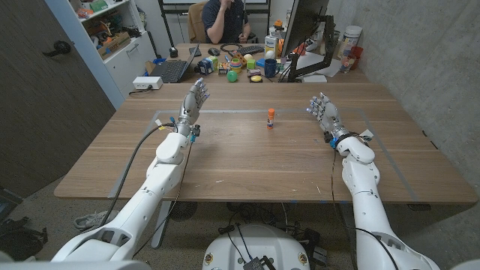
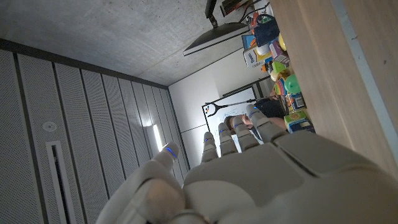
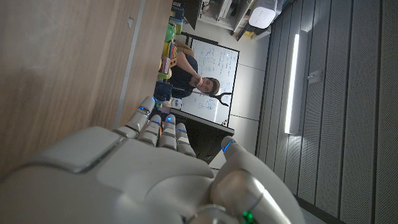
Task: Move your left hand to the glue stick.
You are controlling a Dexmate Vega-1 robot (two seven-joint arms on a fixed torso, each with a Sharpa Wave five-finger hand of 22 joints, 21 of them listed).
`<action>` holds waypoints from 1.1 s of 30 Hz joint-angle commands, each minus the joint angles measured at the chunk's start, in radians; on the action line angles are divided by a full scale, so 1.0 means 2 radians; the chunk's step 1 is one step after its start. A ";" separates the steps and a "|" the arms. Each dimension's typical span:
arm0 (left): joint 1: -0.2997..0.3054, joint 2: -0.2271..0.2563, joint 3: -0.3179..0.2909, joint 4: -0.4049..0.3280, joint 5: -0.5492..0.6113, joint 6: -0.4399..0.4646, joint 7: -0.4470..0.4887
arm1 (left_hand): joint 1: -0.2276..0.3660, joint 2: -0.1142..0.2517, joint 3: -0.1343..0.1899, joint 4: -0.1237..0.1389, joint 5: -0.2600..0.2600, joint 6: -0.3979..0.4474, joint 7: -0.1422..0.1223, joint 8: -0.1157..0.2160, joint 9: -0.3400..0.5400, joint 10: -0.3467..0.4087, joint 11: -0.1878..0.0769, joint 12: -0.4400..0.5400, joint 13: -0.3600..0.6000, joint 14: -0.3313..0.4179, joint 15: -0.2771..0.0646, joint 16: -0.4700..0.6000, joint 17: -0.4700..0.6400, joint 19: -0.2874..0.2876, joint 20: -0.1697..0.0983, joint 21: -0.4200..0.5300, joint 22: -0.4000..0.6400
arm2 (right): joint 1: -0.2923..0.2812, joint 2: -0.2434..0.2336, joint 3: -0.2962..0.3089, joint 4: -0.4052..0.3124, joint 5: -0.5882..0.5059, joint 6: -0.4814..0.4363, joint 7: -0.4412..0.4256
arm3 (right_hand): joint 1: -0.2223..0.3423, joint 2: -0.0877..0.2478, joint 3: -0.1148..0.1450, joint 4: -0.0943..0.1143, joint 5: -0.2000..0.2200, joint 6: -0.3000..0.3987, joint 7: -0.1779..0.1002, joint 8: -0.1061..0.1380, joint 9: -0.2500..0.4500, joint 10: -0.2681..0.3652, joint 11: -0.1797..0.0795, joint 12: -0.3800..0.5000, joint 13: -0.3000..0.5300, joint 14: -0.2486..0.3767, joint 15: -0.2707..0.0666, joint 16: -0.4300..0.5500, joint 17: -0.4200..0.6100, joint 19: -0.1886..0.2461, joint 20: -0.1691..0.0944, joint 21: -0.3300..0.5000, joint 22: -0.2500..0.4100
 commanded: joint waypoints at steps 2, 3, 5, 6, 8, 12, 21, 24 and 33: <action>-0.037 -0.018 -0.001 0.006 0.103 -0.041 0.032 | 0.010 -0.004 0.000 -0.009 0.005 -0.006 -0.016 -0.005 0.001 -0.008 -0.006 -0.007 0.000 -0.003 -0.007 -0.007 0.001 -0.003 0.006 -0.006 0.000 | 0.018 0.058 0.069 0.003 -0.070 0.001 0.058 | 0.001 0.030 0.004 0.000 0.002 0.000 0.003 0.002 0.001 0.004 -0.002 0.003 0.001 -0.001 0.001 0.002 0.001 -0.002 -0.004 -0.002 0.002; -0.042 -0.018 0.001 0.006 0.112 -0.040 0.035 | 0.011 -0.005 -0.001 -0.010 0.005 -0.007 -0.018 -0.005 0.001 -0.009 -0.007 -0.008 0.000 -0.006 -0.008 -0.009 0.002 -0.004 0.008 -0.007 0.000 | 0.019 0.060 0.072 0.004 -0.072 0.002 0.061 | 0.001 0.030 0.004 0.000 0.002 0.000 0.003 0.002 0.001 0.004 -0.002 0.003 0.001 -0.001 0.001 0.002 0.001 -0.001 -0.004 -0.002 0.002; -0.052 -0.016 0.007 0.005 0.132 -0.037 0.041 | 0.012 -0.007 -0.001 -0.012 0.006 -0.009 -0.021 -0.005 0.001 -0.013 -0.008 -0.010 0.000 -0.007 -0.009 -0.010 0.002 -0.006 0.009 -0.008 0.000 | 0.021 0.063 0.077 0.006 -0.076 0.004 0.065 | 0.001 0.030 0.004 0.000 0.002 0.000 0.003 0.002 0.001 0.004 -0.002 0.003 0.001 -0.001 0.001 0.002 0.001 -0.001 -0.004 -0.002 0.002; -0.058 -0.015 0.010 0.005 0.142 -0.037 0.044 | 0.013 -0.008 -0.002 -0.013 0.006 -0.010 -0.023 -0.006 0.001 -0.017 -0.010 -0.012 0.000 -0.009 -0.008 -0.011 0.002 -0.008 0.011 -0.009 0.000 | 0.022 0.065 0.079 0.006 -0.078 0.003 0.067 | 0.001 0.030 0.004 0.000 0.002 0.000 0.003 0.002 0.001 0.004 -0.001 0.003 0.001 -0.001 0.001 0.002 0.001 -0.001 -0.004 -0.002 0.002; -0.070 -0.015 0.016 0.008 0.162 -0.038 0.051 | 0.015 -0.011 -0.003 -0.015 0.007 -0.011 -0.030 -0.006 0.001 -0.021 -0.012 -0.013 0.000 -0.011 -0.009 -0.013 0.002 -0.009 0.014 -0.011 0.000 | 0.024 0.067 0.082 0.008 -0.081 0.005 0.072 | 0.001 0.030 0.004 0.000 0.002 0.000 0.003 0.002 0.001 0.004 -0.001 0.003 0.001 -0.001 0.001 0.002 0.001 -0.001 -0.004 -0.002 0.002; -0.097 -0.014 0.032 0.020 0.199 -0.043 0.062 | 0.017 -0.015 -0.004 -0.018 0.008 -0.011 -0.040 -0.006 0.001 -0.026 -0.014 -0.015 0.000 -0.013 -0.010 -0.015 0.002 -0.009 0.020 -0.012 -0.001 | 0.028 0.072 0.090 0.013 -0.085 0.008 0.079 | 0.001 0.030 0.004 0.000 0.002 0.000 0.003 0.002 0.001 0.004 -0.001 0.003 0.001 -0.001 0.001 0.002 0.001 -0.001 -0.004 -0.003 0.002; -0.156 -0.015 0.072 0.055 0.260 -0.054 0.068 | 0.026 -0.024 -0.007 -0.029 0.009 -0.016 -0.049 -0.007 0.001 -0.033 -0.022 -0.016 0.000 -0.021 -0.010 -0.019 0.002 -0.009 0.028 -0.013 -0.001 | 0.029 0.081 0.102 0.015 -0.090 0.011 0.089 | 0.001 0.030 0.004 0.000 0.003 0.001 0.003 0.002 0.001 0.005 -0.001 0.002 0.001 0.000 0.001 0.002 0.001 0.000 -0.003 -0.005 0.002; -0.171 -0.011 0.085 0.058 0.279 -0.052 0.064 | 0.038 -0.030 -0.007 -0.041 0.011 -0.017 -0.050 -0.006 0.002 -0.034 -0.027 -0.014 0.000 -0.024 -0.018 -0.021 0.002 -0.001 0.054 -0.012 -0.002 | 0.030 0.082 0.105 0.017 -0.092 0.014 0.090 | 0.001 0.030 0.004 0.000 0.003 0.001 0.003 0.002 0.001 0.005 -0.001 0.003 0.001 0.001 0.002 0.002 0.001 0.000 -0.003 -0.005 0.002; -0.202 0.004 0.126 0.037 0.331 -0.044 0.034 | 0.074 -0.032 -0.003 -0.075 0.012 -0.023 -0.051 -0.002 0.004 -0.050 -0.044 -0.014 0.001 -0.047 0.003 -0.027 0.003 -0.001 0.098 -0.018 -0.002 | 0.036 0.083 0.110 0.027 -0.094 0.019 0.096 | 0.001 0.031 0.004 0.000 0.003 0.002 0.004 0.003 0.001 0.006 0.000 0.003 0.001 0.000 0.002 0.002 0.001 0.000 -0.002 -0.007 0.002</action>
